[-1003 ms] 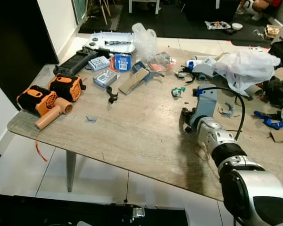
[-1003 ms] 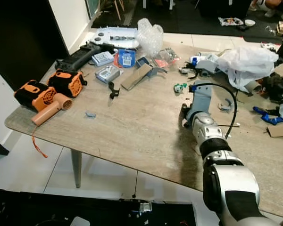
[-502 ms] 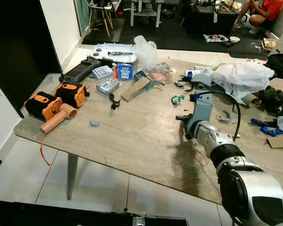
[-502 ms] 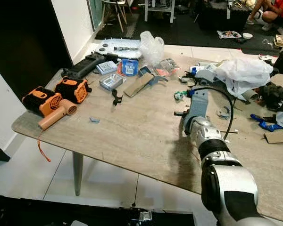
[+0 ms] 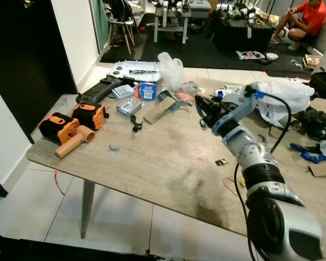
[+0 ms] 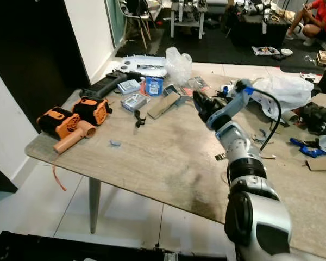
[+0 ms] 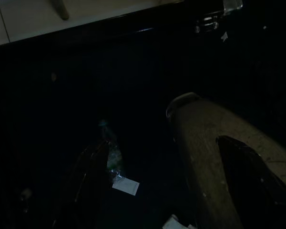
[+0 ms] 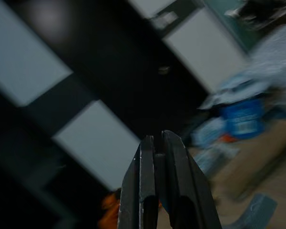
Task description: Picking trash to rubbish bin
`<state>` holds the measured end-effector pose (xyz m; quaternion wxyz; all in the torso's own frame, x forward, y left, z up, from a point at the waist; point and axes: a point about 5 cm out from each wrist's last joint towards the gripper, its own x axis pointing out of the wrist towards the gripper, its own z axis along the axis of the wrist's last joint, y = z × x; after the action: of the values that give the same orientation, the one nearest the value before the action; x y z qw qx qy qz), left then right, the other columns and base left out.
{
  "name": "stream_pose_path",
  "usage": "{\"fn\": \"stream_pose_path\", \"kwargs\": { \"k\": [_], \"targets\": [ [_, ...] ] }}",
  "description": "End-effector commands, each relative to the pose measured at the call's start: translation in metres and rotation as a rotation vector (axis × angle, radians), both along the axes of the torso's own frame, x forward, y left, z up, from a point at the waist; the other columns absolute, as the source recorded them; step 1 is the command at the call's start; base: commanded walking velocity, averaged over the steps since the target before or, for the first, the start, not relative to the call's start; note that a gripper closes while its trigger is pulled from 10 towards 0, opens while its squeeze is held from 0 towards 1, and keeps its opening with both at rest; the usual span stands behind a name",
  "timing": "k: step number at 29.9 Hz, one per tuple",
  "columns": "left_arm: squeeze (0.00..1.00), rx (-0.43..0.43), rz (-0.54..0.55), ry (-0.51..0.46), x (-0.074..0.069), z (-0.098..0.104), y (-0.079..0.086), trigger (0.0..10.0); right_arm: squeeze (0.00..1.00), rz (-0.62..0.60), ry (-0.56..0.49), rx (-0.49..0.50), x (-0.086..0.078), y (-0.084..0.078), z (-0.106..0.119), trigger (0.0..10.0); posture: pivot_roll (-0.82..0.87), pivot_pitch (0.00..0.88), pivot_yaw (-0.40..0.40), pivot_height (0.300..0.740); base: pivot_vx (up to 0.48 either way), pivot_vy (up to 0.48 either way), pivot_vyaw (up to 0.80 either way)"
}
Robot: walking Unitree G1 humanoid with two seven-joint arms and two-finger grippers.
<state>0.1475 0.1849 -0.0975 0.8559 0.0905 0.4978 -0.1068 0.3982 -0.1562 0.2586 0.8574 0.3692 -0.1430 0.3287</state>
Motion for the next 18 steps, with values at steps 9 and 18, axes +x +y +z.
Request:
{"fn": "stream_pose_path", "kwargs": {
  "k": [9,18],
  "targets": [
    [0.0,0.006,0.007,0.134,-0.03,-0.012,-0.003,10.0,0.0,0.402,-0.158,0.108,-0.05,0.044,-0.03,10.0,-0.06,0.086,0.017,0.74,0.0,0.0,0.0],
    [0.0,0.011,0.056,0.155,-0.035,-0.014,-0.001,10.0,0.0,0.625,-0.169,0.107,-0.085,0.077,-0.046,10.0,-0.05,0.091,0.002,0.74,-0.06,0.0,0.0]
  ]
}}
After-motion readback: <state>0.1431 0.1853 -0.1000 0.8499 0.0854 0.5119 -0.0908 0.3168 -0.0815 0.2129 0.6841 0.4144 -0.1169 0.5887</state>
